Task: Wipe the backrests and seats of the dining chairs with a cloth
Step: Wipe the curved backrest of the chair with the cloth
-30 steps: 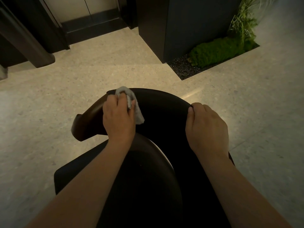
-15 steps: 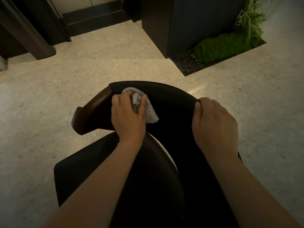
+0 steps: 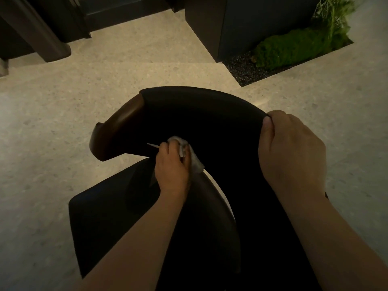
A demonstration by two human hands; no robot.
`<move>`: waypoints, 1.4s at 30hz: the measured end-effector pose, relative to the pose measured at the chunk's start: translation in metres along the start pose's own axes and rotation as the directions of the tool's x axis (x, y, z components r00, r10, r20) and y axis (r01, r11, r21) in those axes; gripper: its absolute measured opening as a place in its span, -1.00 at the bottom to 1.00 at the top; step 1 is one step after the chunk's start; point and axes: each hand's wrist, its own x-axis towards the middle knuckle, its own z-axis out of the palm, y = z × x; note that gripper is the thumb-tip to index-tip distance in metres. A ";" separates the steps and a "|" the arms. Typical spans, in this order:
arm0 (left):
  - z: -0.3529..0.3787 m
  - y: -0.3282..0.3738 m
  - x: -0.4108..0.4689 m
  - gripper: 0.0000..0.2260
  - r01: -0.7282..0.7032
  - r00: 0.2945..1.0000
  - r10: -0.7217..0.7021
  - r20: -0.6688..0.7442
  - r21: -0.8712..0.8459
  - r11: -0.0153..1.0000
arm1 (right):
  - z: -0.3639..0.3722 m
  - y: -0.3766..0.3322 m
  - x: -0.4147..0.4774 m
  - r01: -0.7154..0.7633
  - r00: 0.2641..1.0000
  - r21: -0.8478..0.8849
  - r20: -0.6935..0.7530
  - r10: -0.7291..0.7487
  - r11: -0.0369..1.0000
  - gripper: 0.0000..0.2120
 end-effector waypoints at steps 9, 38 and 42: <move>-0.001 -0.028 0.002 -0.67 0.148 0.828 -0.284 0.484 0.300 0.942 | -0.002 -0.001 0.001 -0.002 1.000 0.020 0.019 0.002 1.000 -0.67; -0.092 0.066 0.080 -0.70 -0.203 0.971 0.221 -0.092 0.170 0.964 | 0.025 -0.044 0.032 0.100 0.994 0.073 -0.050 -0.097 0.992 -0.72; -0.090 0.051 0.072 -0.69 -0.215 0.971 0.234 -0.058 0.225 0.950 | 0.024 -0.044 0.031 0.097 0.995 0.078 -0.042 -0.094 0.992 -0.71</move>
